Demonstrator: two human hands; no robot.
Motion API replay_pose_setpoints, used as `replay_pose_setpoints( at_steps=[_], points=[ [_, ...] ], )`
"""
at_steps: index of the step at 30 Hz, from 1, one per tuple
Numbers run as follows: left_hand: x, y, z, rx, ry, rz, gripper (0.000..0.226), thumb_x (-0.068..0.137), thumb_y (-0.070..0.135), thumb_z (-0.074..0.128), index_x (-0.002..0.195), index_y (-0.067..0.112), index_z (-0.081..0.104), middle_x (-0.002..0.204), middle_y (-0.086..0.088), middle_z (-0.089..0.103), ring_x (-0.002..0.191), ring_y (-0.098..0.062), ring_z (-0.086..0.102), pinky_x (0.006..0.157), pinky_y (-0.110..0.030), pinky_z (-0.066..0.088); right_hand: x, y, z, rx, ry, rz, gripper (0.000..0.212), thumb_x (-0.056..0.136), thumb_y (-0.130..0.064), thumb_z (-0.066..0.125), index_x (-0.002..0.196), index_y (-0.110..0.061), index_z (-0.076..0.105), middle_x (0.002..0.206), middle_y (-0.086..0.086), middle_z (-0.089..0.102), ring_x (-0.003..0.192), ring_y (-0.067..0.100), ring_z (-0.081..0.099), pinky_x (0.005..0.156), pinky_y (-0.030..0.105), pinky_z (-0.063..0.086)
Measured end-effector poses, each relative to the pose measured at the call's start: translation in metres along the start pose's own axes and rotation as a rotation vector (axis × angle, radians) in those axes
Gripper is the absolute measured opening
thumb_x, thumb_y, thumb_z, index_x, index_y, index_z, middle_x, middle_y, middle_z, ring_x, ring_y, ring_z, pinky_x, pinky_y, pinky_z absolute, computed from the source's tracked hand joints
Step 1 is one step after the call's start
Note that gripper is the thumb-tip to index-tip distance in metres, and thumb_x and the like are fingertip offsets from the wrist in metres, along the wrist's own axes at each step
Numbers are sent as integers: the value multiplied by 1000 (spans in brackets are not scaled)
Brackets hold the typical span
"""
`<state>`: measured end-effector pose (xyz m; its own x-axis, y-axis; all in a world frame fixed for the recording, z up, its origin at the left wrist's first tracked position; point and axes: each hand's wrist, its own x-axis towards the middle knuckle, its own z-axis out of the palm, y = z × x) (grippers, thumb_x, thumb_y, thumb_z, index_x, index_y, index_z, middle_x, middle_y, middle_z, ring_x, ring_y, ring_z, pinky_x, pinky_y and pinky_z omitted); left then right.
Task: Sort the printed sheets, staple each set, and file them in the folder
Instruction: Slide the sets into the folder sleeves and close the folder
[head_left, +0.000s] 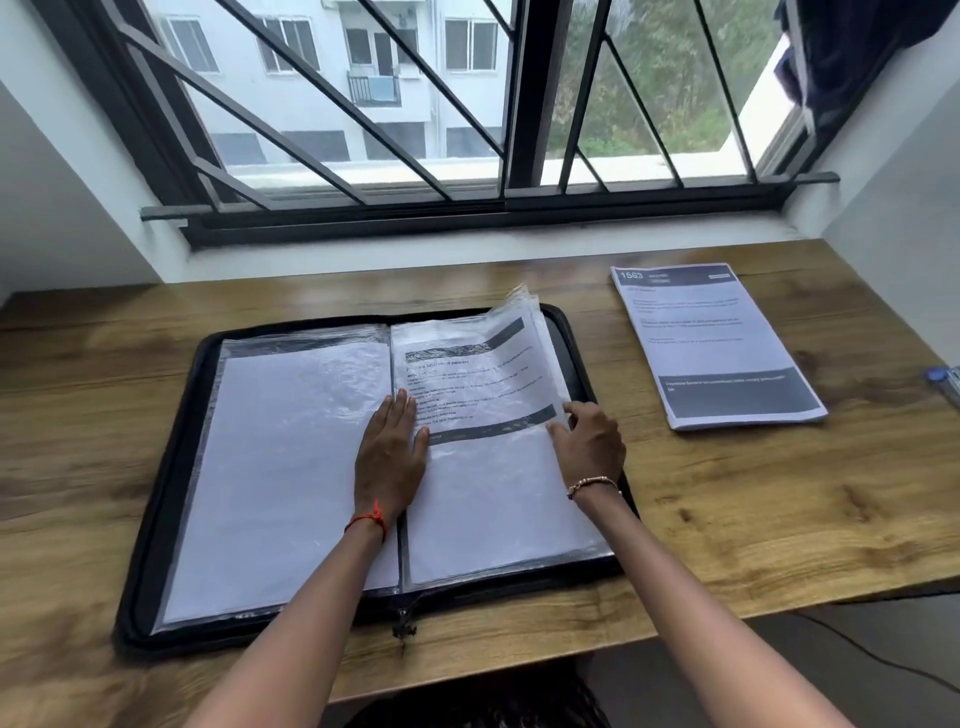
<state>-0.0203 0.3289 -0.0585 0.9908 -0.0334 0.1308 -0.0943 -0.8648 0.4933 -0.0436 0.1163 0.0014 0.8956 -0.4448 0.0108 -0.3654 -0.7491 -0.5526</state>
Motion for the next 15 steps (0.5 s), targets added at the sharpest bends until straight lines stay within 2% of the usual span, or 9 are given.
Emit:
replay_pose_setpoints(
  at_steps=[4,8,10,13,15],
  points=[
    [0,0,-2,-16,-9,-1,49,96,23,47,142,9,36,151,-3,29,142,-18,20,116,-27,13,-3,-12,-6,-193,25,-106,16,86,-12,61,99,-4,66,99,11,63,94,29,62,69,31,46],
    [1,0,-4,-33,-13,-3,50,96,24,46,142,10,35,152,-2,28,143,-16,19,116,-26,12,-11,-19,1,-328,132,-212,18,69,-2,76,85,-7,71,97,10,65,90,29,62,69,35,52],
    [1,0,-5,-46,-18,-7,50,96,25,47,143,10,35,152,-2,28,143,-16,19,116,-26,12,-13,-23,-1,-312,98,-221,18,74,-2,70,92,-7,70,101,11,64,91,30,62,70,35,51],
    [2,-1,-6,-66,-34,-15,50,97,27,46,143,11,34,152,-1,27,143,-14,18,116,-25,12,-12,-32,-5,-231,-7,-211,18,89,-7,51,104,-6,62,101,10,63,93,30,64,71,33,50],
    [4,0,-9,-115,-42,-33,50,97,27,46,142,11,35,152,0,28,142,-13,19,115,-24,13,-11,-40,-7,-173,-21,-220,24,89,-6,48,109,-6,61,102,11,66,95,30,64,72,32,49]
  ],
)
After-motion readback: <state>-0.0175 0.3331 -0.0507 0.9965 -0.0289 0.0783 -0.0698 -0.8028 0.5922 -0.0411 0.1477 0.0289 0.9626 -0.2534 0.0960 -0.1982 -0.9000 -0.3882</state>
